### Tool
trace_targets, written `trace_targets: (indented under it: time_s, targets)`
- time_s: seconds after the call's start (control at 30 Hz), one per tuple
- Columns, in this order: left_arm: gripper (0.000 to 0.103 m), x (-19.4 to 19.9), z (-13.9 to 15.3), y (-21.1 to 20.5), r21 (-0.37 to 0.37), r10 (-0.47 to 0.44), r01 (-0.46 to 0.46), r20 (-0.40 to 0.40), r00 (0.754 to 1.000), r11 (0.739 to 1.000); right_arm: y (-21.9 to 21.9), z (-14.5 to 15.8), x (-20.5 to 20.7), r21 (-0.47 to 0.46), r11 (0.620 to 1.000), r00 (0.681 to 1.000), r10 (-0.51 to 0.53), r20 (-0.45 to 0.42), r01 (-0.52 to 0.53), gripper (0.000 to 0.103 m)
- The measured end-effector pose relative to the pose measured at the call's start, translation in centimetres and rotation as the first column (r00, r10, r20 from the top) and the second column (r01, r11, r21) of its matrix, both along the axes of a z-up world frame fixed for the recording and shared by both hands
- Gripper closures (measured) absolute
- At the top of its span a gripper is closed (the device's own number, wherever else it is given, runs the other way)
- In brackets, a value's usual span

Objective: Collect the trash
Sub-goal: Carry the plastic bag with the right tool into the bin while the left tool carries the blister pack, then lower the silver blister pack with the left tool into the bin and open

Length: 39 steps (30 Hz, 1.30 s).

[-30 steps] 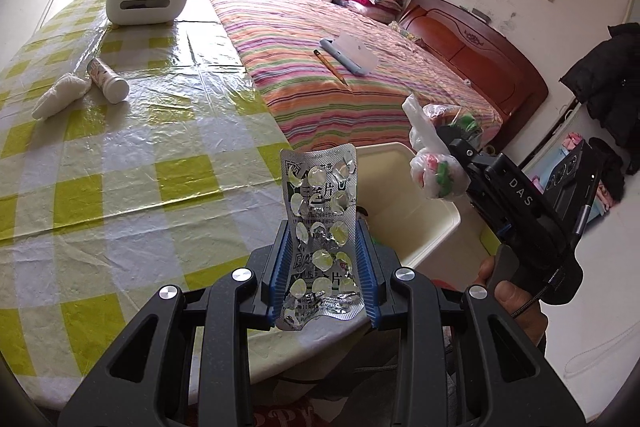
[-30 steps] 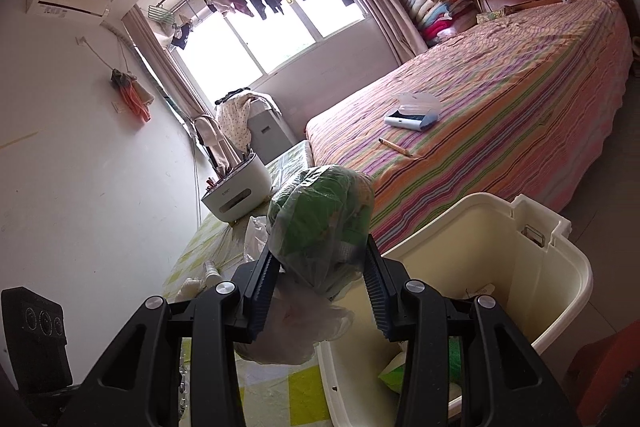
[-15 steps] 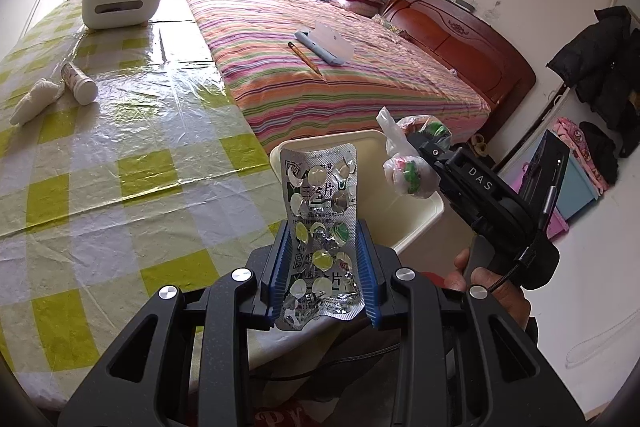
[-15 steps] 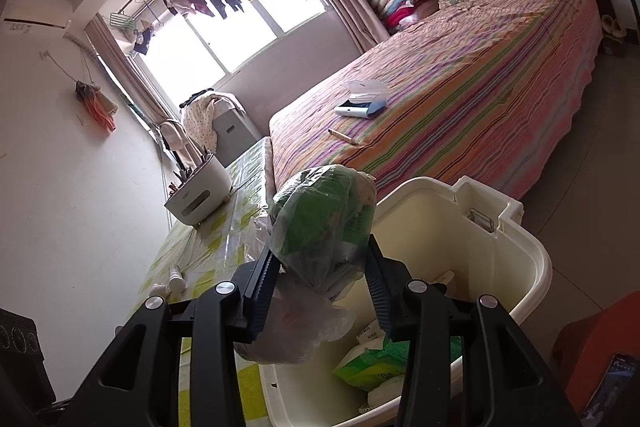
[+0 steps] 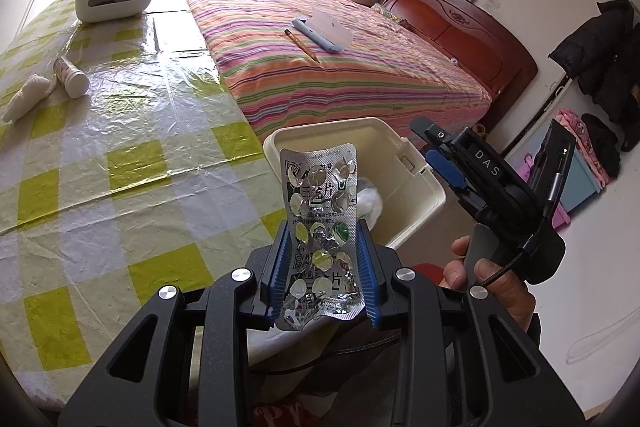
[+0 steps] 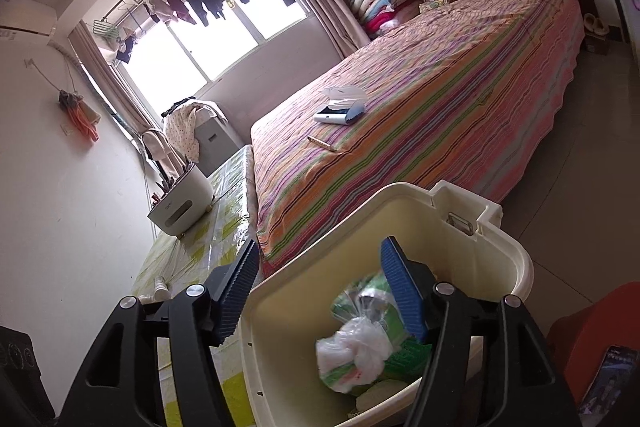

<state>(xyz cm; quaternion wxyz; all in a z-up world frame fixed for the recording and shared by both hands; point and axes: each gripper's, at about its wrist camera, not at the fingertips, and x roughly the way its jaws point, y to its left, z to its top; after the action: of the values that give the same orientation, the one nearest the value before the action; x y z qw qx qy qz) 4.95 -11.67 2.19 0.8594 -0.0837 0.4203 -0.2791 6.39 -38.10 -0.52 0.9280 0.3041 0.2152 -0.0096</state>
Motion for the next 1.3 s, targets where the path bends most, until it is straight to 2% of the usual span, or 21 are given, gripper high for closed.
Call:
trace_targets:
  time_s: [0.33,0.5,0.97,1.3]
  targets:
    - [0.072,1.6,-0.8,-1.6,0.018,-0.014,0.014,-0.032,0.999,1.0,-1.9,0.2,-1.3,0.079,0.995,0.996,-0.068,0.06,0.063,0.04]
    - [0.072,2.9,-0.9,-2.8,0.032,-0.018,0.02,-0.044,0.999,0.999,-3.0,-0.2,-1.6,0.126,0.989,0.995,-0.088,0.053,0.08,0.04]
    - [0.072,5.9,-1.0,-8.0,0.125,-0.051,0.056,-0.043,0.998,0.991,-4.4,-0.9,-2.2,0.211,0.973,0.992,-0.109,0.068,0.092,0.04]
    - [0.071,7.5,-1.0,-10.8,0.191,-0.065,0.07,-0.029,0.997,0.979,-4.8,-1.0,-2.4,0.237,0.968,0.991,-0.106,0.078,0.085,0.04]
